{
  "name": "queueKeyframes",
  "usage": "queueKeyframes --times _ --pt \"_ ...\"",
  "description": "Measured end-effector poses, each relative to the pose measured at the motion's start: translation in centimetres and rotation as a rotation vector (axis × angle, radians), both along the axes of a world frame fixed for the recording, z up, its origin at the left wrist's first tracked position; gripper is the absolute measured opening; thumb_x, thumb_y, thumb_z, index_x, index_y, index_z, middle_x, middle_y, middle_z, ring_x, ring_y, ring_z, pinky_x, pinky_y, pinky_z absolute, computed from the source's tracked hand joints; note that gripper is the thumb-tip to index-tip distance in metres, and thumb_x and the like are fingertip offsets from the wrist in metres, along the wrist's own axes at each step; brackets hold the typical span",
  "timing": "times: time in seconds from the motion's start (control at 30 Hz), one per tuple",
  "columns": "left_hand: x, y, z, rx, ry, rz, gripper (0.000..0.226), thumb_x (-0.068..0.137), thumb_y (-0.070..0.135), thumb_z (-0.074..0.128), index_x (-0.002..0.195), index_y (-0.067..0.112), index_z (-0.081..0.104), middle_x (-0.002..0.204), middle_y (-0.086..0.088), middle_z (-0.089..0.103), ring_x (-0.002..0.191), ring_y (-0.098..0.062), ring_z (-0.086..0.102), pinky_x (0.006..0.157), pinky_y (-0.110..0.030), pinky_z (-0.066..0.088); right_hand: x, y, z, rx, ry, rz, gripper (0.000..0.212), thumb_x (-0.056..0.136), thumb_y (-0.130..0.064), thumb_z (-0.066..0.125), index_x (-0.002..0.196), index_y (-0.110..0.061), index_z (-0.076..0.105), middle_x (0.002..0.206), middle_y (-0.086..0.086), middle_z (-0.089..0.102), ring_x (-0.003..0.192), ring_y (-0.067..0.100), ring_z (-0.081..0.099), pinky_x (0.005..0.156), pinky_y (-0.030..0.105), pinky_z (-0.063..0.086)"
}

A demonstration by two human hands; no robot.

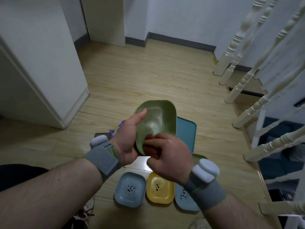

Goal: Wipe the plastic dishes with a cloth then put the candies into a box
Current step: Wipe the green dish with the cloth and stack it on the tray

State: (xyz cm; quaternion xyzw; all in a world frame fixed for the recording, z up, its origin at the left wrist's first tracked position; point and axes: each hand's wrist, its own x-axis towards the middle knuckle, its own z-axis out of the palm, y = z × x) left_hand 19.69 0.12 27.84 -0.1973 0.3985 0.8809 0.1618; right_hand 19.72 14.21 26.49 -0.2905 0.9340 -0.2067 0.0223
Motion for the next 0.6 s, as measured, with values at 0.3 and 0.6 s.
queueKeyframes --times 0.3,0.6 --pt "0.4 1.0 -0.8 -0.201 0.014 -0.117 0.055 0.083 0.056 0.052 0.114 0.014 0.071 0.117 -0.016 0.07 0.106 -0.034 0.066 0.097 -0.054 0.047 -2.2 0.7 -1.0 0.107 -0.1 -0.305 0.036 0.089 -0.054 0.049 0.107 -0.028 0.067 0.105 0.002 0.06 0.099 0.025 0.058 0.083 0.034 0.049" --pt "-0.1 1.0 -1.0 -0.097 0.002 -0.12 0.081 0.08 0.074 0.047 0.121 0.005 0.059 0.115 -0.019 0.057 0.113 -0.035 0.056 0.102 -0.05 0.043 -1.0 -1.1 1.0 -0.35 -0.068 -0.018 0.06 0.065 -0.023 0.062 0.125 -0.012 0.06 0.11 0.006 0.063 0.102 0.021 0.059 0.092 0.031 0.047"
